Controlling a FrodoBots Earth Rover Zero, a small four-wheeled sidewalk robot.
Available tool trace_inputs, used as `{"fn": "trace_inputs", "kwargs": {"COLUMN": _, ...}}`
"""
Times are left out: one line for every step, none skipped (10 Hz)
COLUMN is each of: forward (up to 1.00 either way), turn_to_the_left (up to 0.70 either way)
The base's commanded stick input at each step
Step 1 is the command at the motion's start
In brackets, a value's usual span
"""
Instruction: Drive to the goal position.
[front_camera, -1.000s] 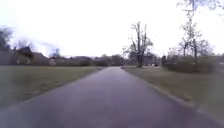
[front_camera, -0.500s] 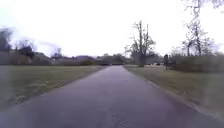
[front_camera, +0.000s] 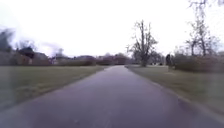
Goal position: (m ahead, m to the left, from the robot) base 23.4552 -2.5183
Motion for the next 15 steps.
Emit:
{"fn": "trace_inputs", "kwargs": {"forward": 1.0, "turn_to_the_left": -0.07}}
{"fn": "trace_inputs", "kwargs": {"forward": 1.0, "turn_to_the_left": -0.4}}
{"fn": "trace_inputs", "kwargs": {"forward": 1.0, "turn_to_the_left": -0.4}}
{"fn": "trace_inputs", "kwargs": {"forward": 1.0, "turn_to_the_left": -0.39}}
{"fn": "trace_inputs", "kwargs": {"forward": 1.0, "turn_to_the_left": -0.18}}
{"fn": "trace_inputs", "kwargs": {"forward": 1.0, "turn_to_the_left": -0.02}}
{"fn": "trace_inputs", "kwargs": {"forward": 1.0, "turn_to_the_left": 0.0}}
{"fn": "trace_inputs", "kwargs": {"forward": 1.0, "turn_to_the_left": 0.0}}
{"fn": "trace_inputs", "kwargs": {"forward": 1.0, "turn_to_the_left": 0.0}}
{"fn": "trace_inputs", "kwargs": {"forward": 1.0, "turn_to_the_left": 0.0}}
{"fn": "trace_inputs", "kwargs": {"forward": 1.0, "turn_to_the_left": 0.0}}
{"fn": "trace_inputs", "kwargs": {"forward": 1.0, "turn_to_the_left": 0.0}}
{"fn": "trace_inputs", "kwargs": {"forward": 1.0, "turn_to_the_left": 0.0}}
{"fn": "trace_inputs", "kwargs": {"forward": 1.0, "turn_to_the_left": 0.0}}
{"fn": "trace_inputs", "kwargs": {"forward": 1.0, "turn_to_the_left": 0.0}}
